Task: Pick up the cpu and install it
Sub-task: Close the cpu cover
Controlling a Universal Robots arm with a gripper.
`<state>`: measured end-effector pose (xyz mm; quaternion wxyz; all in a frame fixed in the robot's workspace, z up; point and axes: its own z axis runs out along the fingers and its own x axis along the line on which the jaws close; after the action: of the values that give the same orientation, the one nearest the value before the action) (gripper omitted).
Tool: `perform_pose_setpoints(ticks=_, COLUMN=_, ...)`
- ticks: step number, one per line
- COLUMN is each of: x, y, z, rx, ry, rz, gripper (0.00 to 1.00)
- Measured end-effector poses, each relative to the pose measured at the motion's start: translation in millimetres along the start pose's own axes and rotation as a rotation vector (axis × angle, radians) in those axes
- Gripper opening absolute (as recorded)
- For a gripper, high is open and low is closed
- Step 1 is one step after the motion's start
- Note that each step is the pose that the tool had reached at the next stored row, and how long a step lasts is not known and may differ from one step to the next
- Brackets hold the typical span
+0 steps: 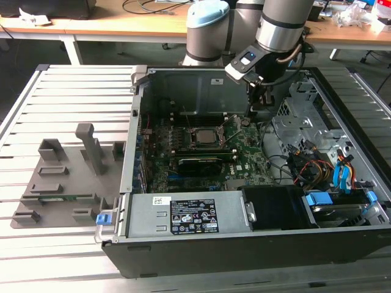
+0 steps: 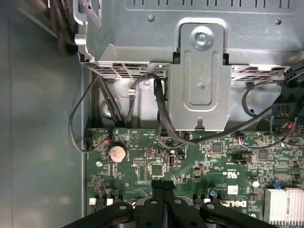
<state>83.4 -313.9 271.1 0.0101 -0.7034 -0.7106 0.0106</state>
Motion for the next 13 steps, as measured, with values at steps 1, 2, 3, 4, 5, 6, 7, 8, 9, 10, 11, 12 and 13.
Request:
perform_pose_setpoints(ticks=1, x=0.0, y=0.1, z=2.0, rx=0.0, ry=0.0001, rz=0.0, gripper=0.11)
perform_pose_setpoints(ticks=2, x=0.0, y=0.2, z=6.8, rx=0.0001, ry=-0.0001, rz=-0.002, gripper=0.11)
perform_pose_setpoints(ticks=3, x=0.0, y=-0.1, z=10.3, rx=0.0, ry=-0.0003, rz=-0.012, gripper=0.11)
perform_pose_setpoints(ticks=4, x=0.0, y=-0.2, z=11.8, rx=0.0, ry=-0.0008, rz=-0.038, gripper=0.11)
perform_pose_setpoints(ticks=5, x=0.7, y=-2.8, z=17.3, rx=-0.0001, ry=-0.0015, rz=-0.097, gripper=0.11)
perform_pose_setpoints(ticks=6, x=1.0, y=-4.2, z=18.5, rx=-0.0002, ry=-0.0011, rz=-0.097, gripper=0.11)
perform_pose_setpoints(ticks=7, x=1.2, y=-4.9, z=19.0, rx=-0.0002, ry=-0.0009, rz=-0.097, gripper=0.11)
perform_pose_setpoints(ticks=8, x=1.4, y=-5.9, z=19.3, rx=-0.0001, ry=-0.001, rz=-0.097, gripper=0.11)
perform_pose_setpoints(ticks=9, x=1.5, y=-7.0, z=19.3, rx=-0.0001, ry=-0.001, rz=-0.097, gripper=0.11)
perform_pose_setpoints(ticks=10, x=1.6, y=-9.0, z=19.5, rx=-0.0002, ry=-0.0009, rz=-0.097, gripper=0.11)
perform_pose_setpoints(ticks=11, x=1.6, y=-10.6, z=19.5, rx=-0.0004, ry=-0.0009, rz=-0.097, gripper=0.11)
perform_pose_setpoints(ticks=12, x=1.6, y=-12.8, z=19.5, rx=-0.0005, ry=-0.001, rz=-0.097, gripper=0.11)
perform_pose_setpoints(ticks=13, x=1.6, y=-14.3, z=19.6, rx=-0.0005, ry=-0.001, rz=-0.097, gripper=0.11)
